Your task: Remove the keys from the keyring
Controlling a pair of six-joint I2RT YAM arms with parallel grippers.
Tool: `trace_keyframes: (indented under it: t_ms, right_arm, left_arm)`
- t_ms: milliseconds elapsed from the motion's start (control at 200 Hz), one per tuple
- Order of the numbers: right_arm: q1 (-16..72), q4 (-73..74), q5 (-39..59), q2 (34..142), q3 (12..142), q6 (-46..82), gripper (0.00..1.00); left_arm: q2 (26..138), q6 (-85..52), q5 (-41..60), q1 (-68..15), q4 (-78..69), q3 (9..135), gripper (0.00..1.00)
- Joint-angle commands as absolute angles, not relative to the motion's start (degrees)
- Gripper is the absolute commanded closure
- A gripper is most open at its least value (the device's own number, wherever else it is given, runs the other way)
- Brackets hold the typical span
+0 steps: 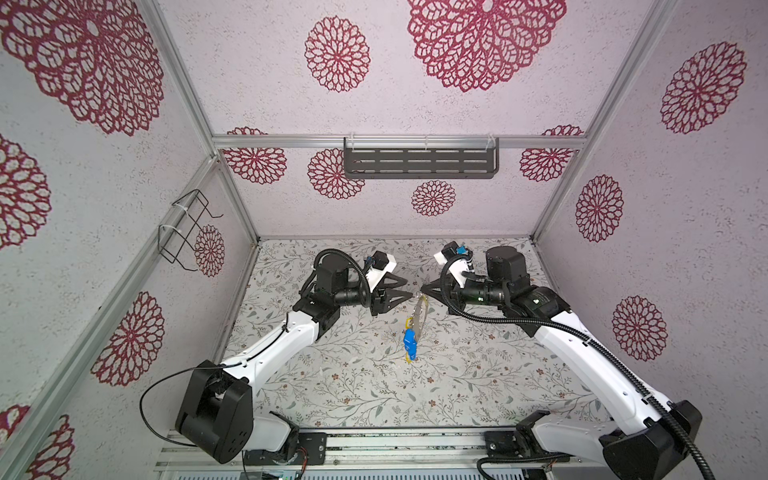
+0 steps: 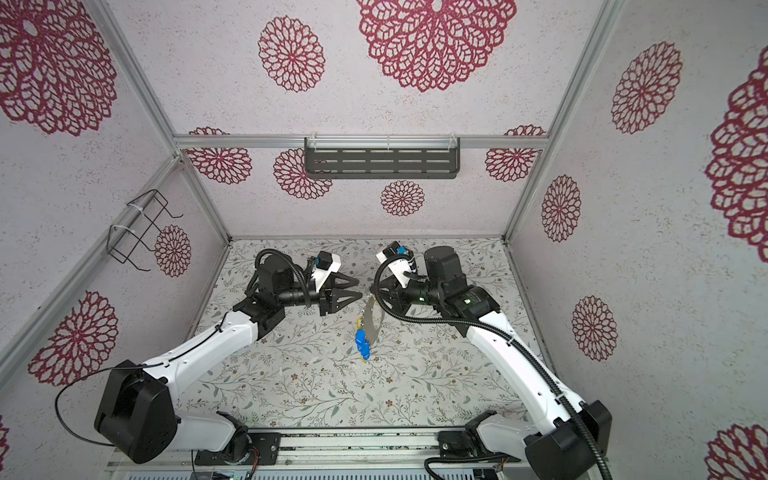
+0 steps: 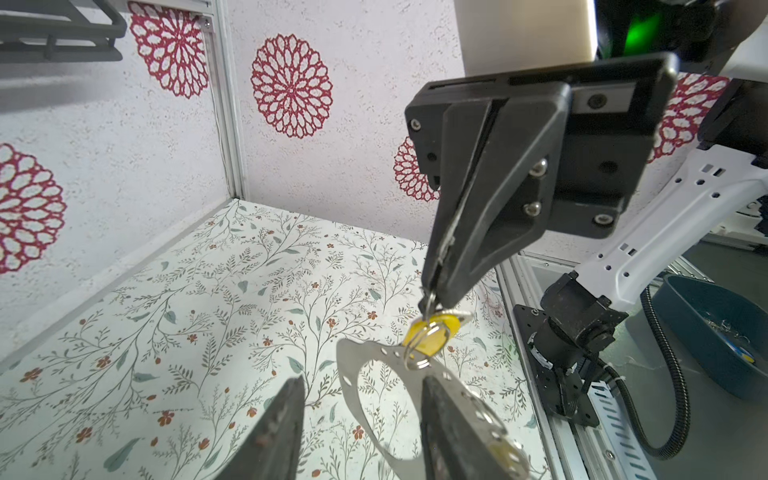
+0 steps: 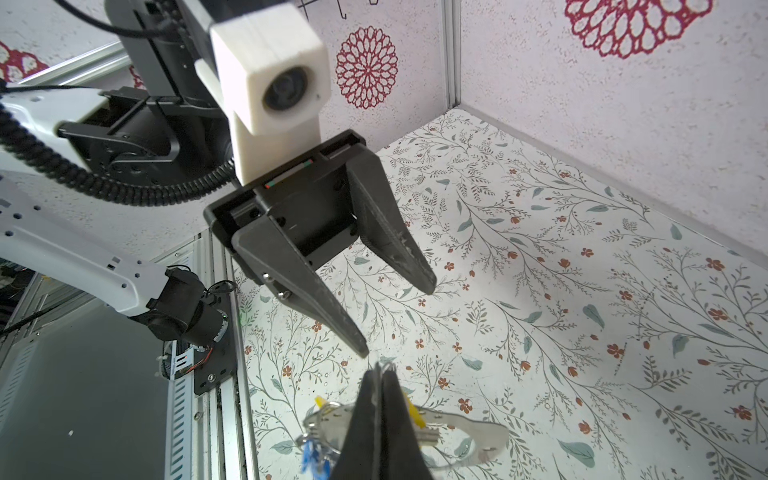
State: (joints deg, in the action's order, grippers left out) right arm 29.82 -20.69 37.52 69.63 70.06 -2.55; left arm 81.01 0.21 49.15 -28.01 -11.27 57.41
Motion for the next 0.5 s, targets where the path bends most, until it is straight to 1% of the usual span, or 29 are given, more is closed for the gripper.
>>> trace_keyframes:
  t_ms: [0,245,495]
  right_arm:
    - [29.86,-18.54,40.02,67.87,72.44,-2.76,1.00]
    - [29.87,-18.05,41.13,67.93,72.49,-2.24,1.00]
    - [29.81,-18.32,40.89,67.50,71.96,-2.55,1.00]
  left_arm:
    - [82.92,1.80,51.30,-29.27,-9.95,58.30,0.52]
    - [86.27,1.10,52.03,-31.03,-9.68,60.41,0.52]
    - [85.55,1.12,51.75,-31.09,-9.76,60.77,0.52]
